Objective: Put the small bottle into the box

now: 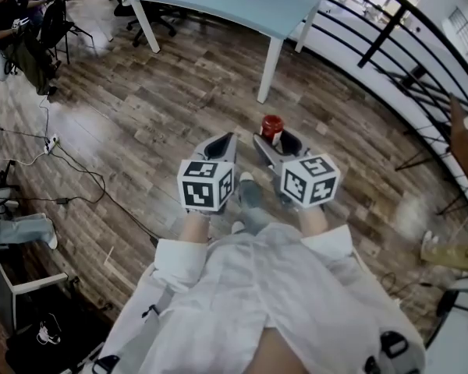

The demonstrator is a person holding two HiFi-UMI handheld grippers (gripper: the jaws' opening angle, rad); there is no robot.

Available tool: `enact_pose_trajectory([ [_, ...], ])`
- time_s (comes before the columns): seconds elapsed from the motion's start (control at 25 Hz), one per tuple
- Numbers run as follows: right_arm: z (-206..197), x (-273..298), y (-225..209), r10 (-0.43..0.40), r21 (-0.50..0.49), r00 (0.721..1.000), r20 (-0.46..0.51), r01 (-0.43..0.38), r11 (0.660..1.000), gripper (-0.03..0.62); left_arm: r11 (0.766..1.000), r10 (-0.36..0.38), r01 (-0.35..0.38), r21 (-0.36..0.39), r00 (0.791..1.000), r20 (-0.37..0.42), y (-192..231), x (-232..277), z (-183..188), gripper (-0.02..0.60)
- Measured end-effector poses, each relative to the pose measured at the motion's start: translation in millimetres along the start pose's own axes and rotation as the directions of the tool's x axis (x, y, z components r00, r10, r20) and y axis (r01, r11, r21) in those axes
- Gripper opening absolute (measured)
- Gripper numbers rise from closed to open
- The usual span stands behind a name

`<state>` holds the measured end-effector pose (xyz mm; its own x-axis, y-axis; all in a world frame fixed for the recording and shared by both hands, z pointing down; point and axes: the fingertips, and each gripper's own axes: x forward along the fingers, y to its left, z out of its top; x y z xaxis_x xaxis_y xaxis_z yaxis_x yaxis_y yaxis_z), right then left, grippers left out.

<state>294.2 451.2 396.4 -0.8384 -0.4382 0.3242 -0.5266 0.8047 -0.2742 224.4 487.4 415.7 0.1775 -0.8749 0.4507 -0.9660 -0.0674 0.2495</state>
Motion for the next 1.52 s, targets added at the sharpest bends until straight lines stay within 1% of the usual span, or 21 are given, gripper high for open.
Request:
enact_pose_trajectory([
  [0.24,14.4,50.9,-16.9,0.041,-0.005,0.999,-0.016,-0.041,0.999,0.209,1.0,0.021,-0.021,-0.002,1.0,0.001,31.6,34.5,23.0,0.005],
  [0.48,49.5,104.4,-47.0,0.077,-0.007,0.997,-0.006,-0.077,0.997,0.209,0.999,0.038,-0.038,0.01,0.999,0.008,61.2,80.9,62.8,0.005],
  [0.68,69.8,141.9,-68.3,0.099,-0.016,0.995,-0.023,-0.1,0.995,0.209,0.999,0.054,-0.054,0.005,0.998,0.02,83.0,113.4,92.7,0.005],
  [0.92,95.0,178.3,-99.2,0.123,-0.03,0.992,-0.026,-0.124,0.992,0.209,0.998,0.061,-0.061,0.006,0.998,0.024,99.8,156.6,121.6,0.005],
  [1.04,100.4,189.0,-108.5,0.134,-0.034,0.99,-0.035,-0.135,0.99,0.209,0.998,0.066,-0.066,-0.005,0.998,0.022,104.5,168.9,126.6,0.005],
  [1.2,102.2,200.1,-120.5,0.144,-0.013,0.988,-0.058,-0.145,0.989,0.209,0.998,0.07,-0.07,0.0,0.998,-0.01,106.5,185.0,128.8,0.005],
  [1.28,104.4,206.3,-125.2,0.143,-0.007,0.988,-0.061,-0.144,0.99,0.209,0.998,0.066,-0.066,0.005,0.998,-0.02,109.6,191.4,132.0,0.005],
  [1.52,106.9,229.5,-140.2,0.129,0.009,0.989,-0.069,-0.129,0.992,0.209,0.998,0.065,-0.065,-0.011,0.997,-0.036,130.0,211.0,135.8,0.005],
])
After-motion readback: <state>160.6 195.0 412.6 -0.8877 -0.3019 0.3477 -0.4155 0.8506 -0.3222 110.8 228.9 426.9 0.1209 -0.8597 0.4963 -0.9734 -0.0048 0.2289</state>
